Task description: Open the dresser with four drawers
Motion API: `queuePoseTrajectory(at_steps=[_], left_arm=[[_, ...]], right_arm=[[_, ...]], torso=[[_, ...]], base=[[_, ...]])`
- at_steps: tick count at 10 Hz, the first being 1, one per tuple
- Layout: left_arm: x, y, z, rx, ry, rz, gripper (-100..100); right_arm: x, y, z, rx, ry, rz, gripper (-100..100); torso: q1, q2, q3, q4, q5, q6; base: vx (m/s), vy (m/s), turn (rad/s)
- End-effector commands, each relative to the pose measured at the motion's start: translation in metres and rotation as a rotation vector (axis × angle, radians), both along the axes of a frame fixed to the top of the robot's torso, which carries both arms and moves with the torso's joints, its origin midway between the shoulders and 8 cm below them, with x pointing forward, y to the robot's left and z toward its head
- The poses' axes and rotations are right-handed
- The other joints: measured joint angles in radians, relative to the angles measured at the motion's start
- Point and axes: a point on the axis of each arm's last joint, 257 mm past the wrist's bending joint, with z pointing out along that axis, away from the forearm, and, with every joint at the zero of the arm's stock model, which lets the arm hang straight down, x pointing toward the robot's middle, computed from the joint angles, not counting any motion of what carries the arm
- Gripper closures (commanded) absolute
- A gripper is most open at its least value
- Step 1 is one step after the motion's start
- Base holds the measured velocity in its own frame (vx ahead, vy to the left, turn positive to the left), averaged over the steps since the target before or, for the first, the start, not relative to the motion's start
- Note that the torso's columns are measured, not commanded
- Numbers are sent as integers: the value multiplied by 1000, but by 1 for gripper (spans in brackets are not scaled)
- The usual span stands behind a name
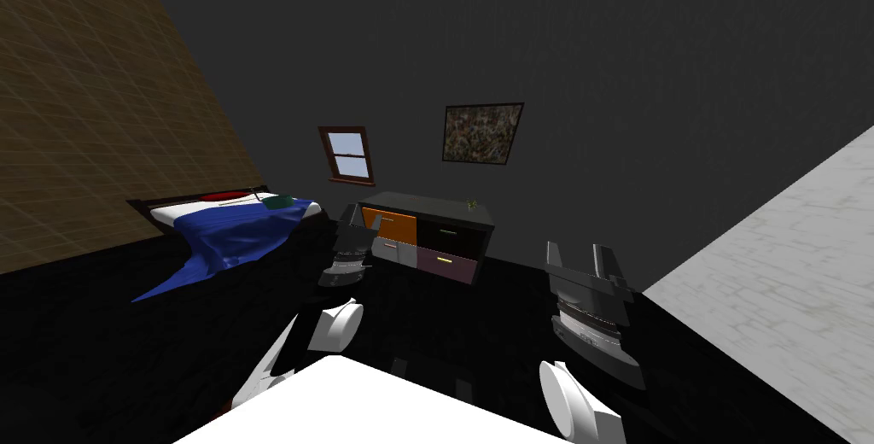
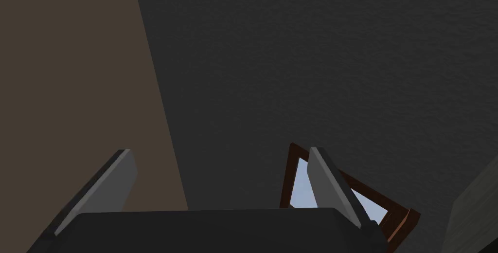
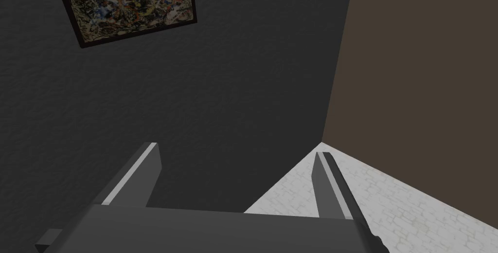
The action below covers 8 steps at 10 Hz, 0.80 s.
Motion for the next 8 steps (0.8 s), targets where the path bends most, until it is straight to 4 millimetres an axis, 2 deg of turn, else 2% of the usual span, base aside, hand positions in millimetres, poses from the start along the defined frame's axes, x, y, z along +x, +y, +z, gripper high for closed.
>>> queuePoseTrajectory(at_steps=[1,8], left_arm=[[0,0,0,0,0,0,0],[0,0,0,0,0,0,0]], right_arm=[[0,0,0,0,0,0,0],[0,0,0,0,0,0,0]], torso=[[0,40,-82,41,0,0],[0,544,-1087,544,0,0]], base=[[0,0,0],[0,0,0]])
